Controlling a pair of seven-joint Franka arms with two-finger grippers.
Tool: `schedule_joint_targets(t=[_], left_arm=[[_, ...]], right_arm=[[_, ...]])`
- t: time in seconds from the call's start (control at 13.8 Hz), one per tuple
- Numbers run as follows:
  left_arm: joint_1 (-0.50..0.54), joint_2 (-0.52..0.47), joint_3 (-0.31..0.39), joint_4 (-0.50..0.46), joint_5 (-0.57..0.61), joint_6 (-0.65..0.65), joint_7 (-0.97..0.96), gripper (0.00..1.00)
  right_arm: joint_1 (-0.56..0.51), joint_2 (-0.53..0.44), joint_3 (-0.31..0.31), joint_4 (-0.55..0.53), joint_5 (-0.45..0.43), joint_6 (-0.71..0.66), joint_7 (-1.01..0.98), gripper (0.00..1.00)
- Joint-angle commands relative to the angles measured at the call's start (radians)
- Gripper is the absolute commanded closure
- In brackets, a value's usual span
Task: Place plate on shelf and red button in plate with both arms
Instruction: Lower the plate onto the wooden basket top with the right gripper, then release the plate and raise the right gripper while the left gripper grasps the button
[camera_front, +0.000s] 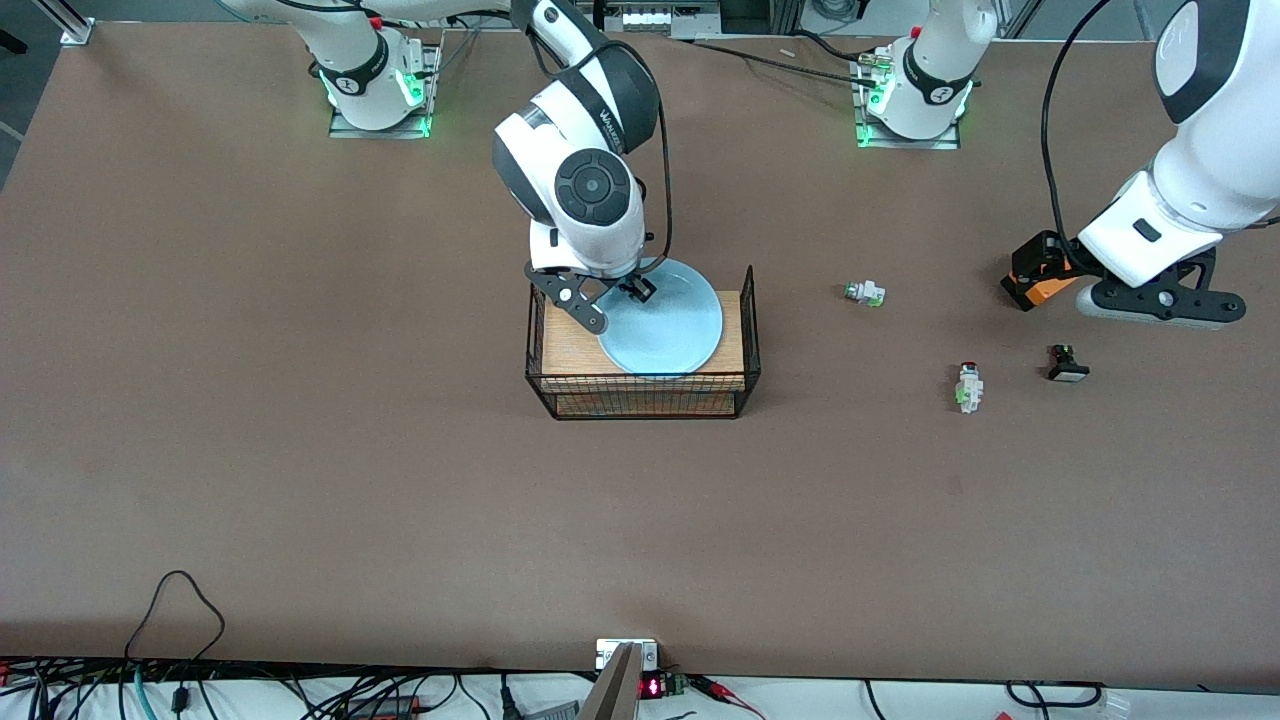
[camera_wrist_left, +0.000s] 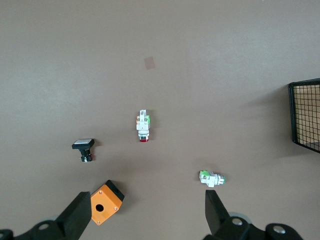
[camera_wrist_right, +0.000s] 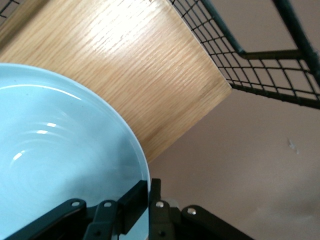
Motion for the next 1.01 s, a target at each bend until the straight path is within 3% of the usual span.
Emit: schedule_joint_targets(t=[0.0,0.22,0.43,0.87,0.94], left_arm=[[0.005,-0.002,0.0,-0.003,-0.021,0.006,0.022,0.0],[0.005,-0.002,0.0,-0.003,-0.021,0.004,0.022,0.0],[0.005,-0.001,0.0,-0.003,-0.021,0.006,0.022,0.0],[0.007,-0.001,0.002,-0.003,-0.021,0.007,0.022,0.0],[0.007,-0.001,0.002,-0.003,-0.019,0.007,0.022,0.0]], right_arm=[[0.011,0.018,-0.01,-0.012,-0.039,0.022,0.02,0.9],[0.007,0.018,-0.01,-0.009,-0.039,0.022,0.02,0.67],[-0.003,0.012,-0.013,-0.002,-0.032,0.02,0.023,0.51],[-0.006,-0.008,-0.02,0.075,-0.02,0.017,0.059,0.54],[-0.018,-0.016,-0.022,0.092,0.031,0.011,0.065,0.53]])
